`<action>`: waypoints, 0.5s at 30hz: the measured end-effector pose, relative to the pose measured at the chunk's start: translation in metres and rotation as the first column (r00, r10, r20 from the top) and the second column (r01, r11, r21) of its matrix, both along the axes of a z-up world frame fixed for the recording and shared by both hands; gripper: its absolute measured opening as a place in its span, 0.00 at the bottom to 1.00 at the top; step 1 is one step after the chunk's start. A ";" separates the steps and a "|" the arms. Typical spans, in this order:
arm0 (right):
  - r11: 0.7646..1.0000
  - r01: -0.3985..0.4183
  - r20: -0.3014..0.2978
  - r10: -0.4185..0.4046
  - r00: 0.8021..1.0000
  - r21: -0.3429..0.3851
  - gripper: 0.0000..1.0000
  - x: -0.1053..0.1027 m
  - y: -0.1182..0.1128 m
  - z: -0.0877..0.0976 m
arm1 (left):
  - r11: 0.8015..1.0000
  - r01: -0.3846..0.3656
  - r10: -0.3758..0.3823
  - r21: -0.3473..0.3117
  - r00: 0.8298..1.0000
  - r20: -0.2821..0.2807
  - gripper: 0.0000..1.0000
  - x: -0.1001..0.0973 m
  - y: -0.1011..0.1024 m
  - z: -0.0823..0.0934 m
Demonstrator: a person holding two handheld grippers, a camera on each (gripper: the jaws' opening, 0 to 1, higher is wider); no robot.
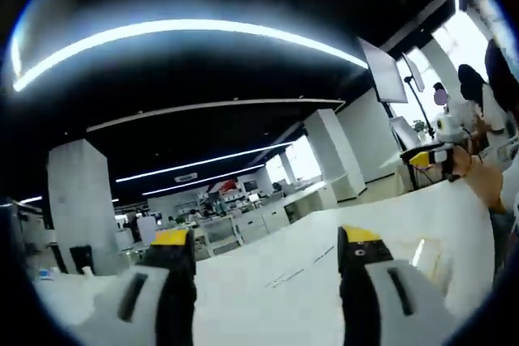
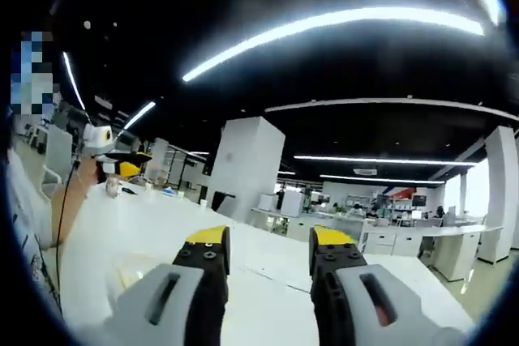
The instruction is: Snap each plastic latch of the storage box into its locked position after aligning the lid with the box until every specified latch is closed and the lid sits flush.
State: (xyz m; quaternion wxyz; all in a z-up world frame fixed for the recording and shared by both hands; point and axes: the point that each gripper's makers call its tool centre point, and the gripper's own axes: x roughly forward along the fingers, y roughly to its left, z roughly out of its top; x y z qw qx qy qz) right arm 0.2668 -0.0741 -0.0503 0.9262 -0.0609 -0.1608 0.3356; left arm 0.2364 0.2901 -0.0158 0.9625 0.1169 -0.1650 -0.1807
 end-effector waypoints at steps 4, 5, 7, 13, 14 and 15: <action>0.997 0.071 0.025 -0.071 0.997 -0.019 0.40 -0.007 -0.011 -0.008 | 0.997 -0.070 0.071 -0.019 0.997 0.013 0.71 -0.007 0.016 -0.012; 0.997 0.078 0.025 -0.078 0.997 -0.021 0.40 -0.009 -0.012 -0.011 | 0.996 -0.089 0.090 -0.021 0.996 0.018 0.71 -0.009 0.020 -0.015; 0.995 0.095 0.027 -0.094 0.995 -0.031 0.41 -0.012 -0.015 -0.019 | 0.991 -0.128 0.129 -0.026 0.991 0.030 0.71 -0.014 0.029 -0.021; 0.977 0.212 -0.011 -0.212 0.977 0.000 0.46 0.003 -0.042 -0.064 | 0.957 -0.238 0.247 -0.166 0.968 0.040 0.71 -0.015 0.071 -0.047; 0.975 0.222 -0.011 -0.222 0.975 0.006 0.46 0.005 -0.044 -0.066 | 0.952 -0.252 0.262 -0.174 0.964 0.037 0.71 -0.014 0.076 -0.051; 0.967 0.253 -0.013 -0.253 0.967 -0.004 0.46 0.010 -0.050 -0.070 | 0.948 -0.270 0.278 -0.171 0.960 0.027 0.71 -0.011 0.081 -0.055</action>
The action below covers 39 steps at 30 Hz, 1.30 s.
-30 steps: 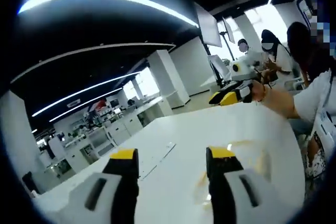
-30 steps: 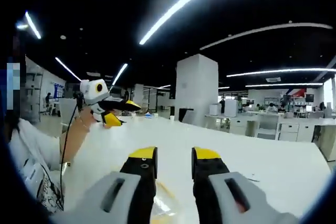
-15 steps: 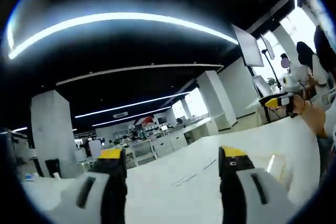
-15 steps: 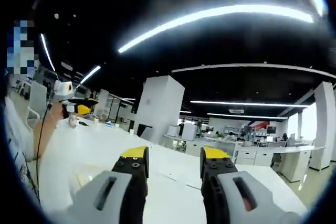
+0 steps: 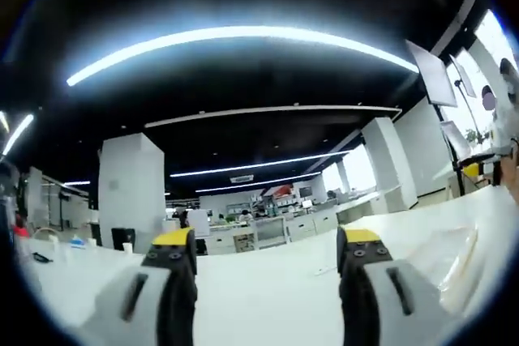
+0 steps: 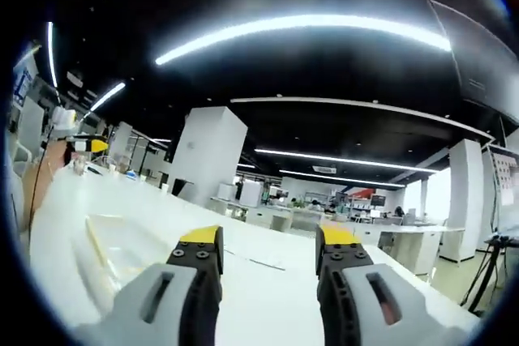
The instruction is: Snap each plastic latch of the storage box into its locked position after aligning the lid with the box until every specified latch is closed and the lid sits flush.
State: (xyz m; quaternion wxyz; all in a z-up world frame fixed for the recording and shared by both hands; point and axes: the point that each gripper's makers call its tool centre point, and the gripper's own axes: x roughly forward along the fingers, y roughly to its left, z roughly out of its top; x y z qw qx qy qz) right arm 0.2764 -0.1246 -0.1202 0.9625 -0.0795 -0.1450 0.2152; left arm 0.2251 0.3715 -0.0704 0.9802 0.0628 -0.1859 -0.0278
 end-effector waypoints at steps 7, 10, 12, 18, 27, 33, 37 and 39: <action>0.990 0.133 0.050 -0.131 0.990 -0.041 0.45 0.008 -0.020 -0.002 | 0.996 -0.084 0.083 -0.014 0.996 -0.018 0.69 0.007 0.028 -0.012; 0.993 0.114 0.064 -0.111 0.992 -0.033 0.45 0.005 -0.014 0.001 | 0.995 -0.088 0.087 -0.038 0.996 -0.015 0.68 0.006 0.033 -0.012; 0.990 0.130 0.071 -0.125 0.990 -0.062 0.45 0.006 -0.013 0.000 | 0.994 -0.095 0.096 -0.047 0.995 0.002 0.68 0.005 0.035 -0.010; 0.985 0.149 0.054 -0.144 0.988 -0.088 0.44 0.011 -0.016 -0.005 | 0.994 -0.099 0.099 -0.055 0.995 -0.004 0.67 0.007 0.037 -0.011; 0.989 0.133 0.044 -0.130 0.991 -0.067 0.43 0.011 -0.016 -0.004 | 0.994 -0.091 0.090 -0.055 0.996 -0.022 0.66 0.011 0.033 -0.015; 0.989 0.125 0.025 -0.124 0.992 -0.075 0.43 0.012 -0.014 -0.008 | 0.994 -0.090 0.089 -0.054 0.996 -0.032 0.66 0.011 0.034 -0.017; 0.988 0.130 0.013 -0.129 0.992 -0.082 0.43 0.013 -0.014 -0.011 | 0.995 -0.089 0.087 -0.054 0.996 -0.035 0.66 0.011 0.034 -0.018; 0.987 0.132 0.010 -0.132 0.991 -0.092 0.43 0.013 -0.013 -0.013 | 0.995 -0.088 0.085 -0.056 0.996 -0.038 0.66 0.011 0.034 -0.019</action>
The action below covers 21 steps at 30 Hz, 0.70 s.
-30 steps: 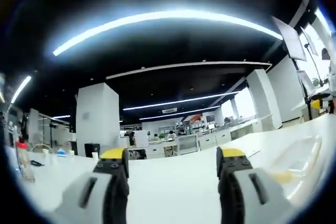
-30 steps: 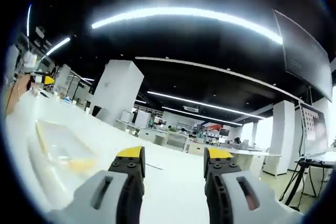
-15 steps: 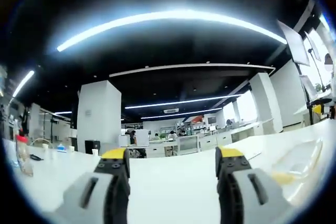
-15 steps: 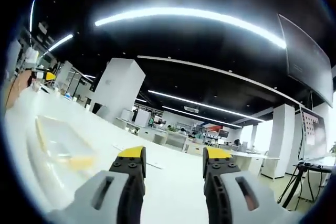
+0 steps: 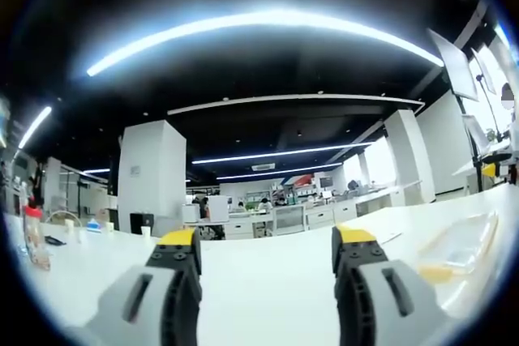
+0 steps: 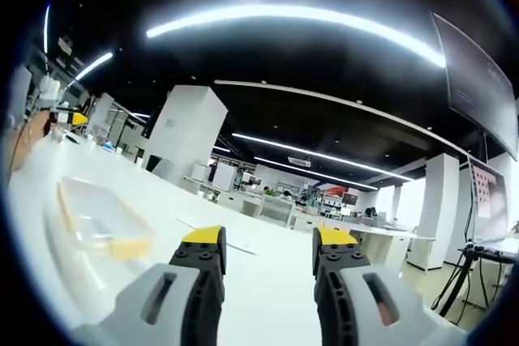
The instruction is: Snap each plastic latch of the storage box into its locked position after aligning the lid with the box until every specified latch is closed and the lid sits flush.
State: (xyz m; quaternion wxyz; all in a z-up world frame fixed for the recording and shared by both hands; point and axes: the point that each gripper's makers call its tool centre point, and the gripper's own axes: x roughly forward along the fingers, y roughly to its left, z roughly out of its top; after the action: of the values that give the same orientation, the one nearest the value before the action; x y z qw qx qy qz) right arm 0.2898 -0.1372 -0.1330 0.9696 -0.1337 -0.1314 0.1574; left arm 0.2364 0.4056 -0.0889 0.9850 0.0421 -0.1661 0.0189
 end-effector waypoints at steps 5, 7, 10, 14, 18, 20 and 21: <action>1.000 0.004 -0.015 -0.004 1.000 -0.014 0.43 0.007 0.002 -0.006 | 1.000 0.003 -0.003 -0.002 1.000 -0.031 0.66 0.005 0.001 -0.007; 1.000 0.006 -0.017 -0.006 1.000 -0.008 0.43 0.010 0.002 -0.008 | 1.000 0.003 -0.003 0.000 0.999 -0.048 0.66 0.007 0.000 -0.009; 1.000 0.005 -0.030 -0.006 1.000 -0.001 0.43 0.015 0.001 -0.012 | 1.000 0.021 -0.021 0.002 0.999 -0.051 0.66 0.006 -0.006 -0.009; 0.999 0.022 -0.058 -0.023 0.998 -0.026 0.43 0.022 0.000 -0.019 | 0.999 0.033 -0.032 0.028 0.999 -0.040 0.66 0.006 -0.017 -0.006; 0.999 0.009 -0.060 -0.011 0.998 -0.032 0.43 0.021 0.000 -0.018 | 0.998 0.019 -0.015 0.068 0.998 -0.061 0.66 0.010 -0.022 -0.008; 1.000 0.010 -0.052 -0.012 0.999 -0.030 0.43 0.019 0.000 -0.016 | 0.997 0.015 -0.010 0.072 0.998 -0.064 0.66 0.009 -0.021 -0.007; 1.000 0.012 -0.051 -0.013 0.999 -0.028 0.43 0.019 0.000 -0.016 | 0.997 0.016 -0.011 0.072 0.998 -0.063 0.66 0.009 -0.021 -0.007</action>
State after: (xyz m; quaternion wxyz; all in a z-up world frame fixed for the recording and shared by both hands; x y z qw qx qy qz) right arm 0.3085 -0.1375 -0.1487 0.9716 -0.1439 -0.1033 0.1567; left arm 0.2456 0.3843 -0.0959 0.9877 0.0773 -0.1358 0.0049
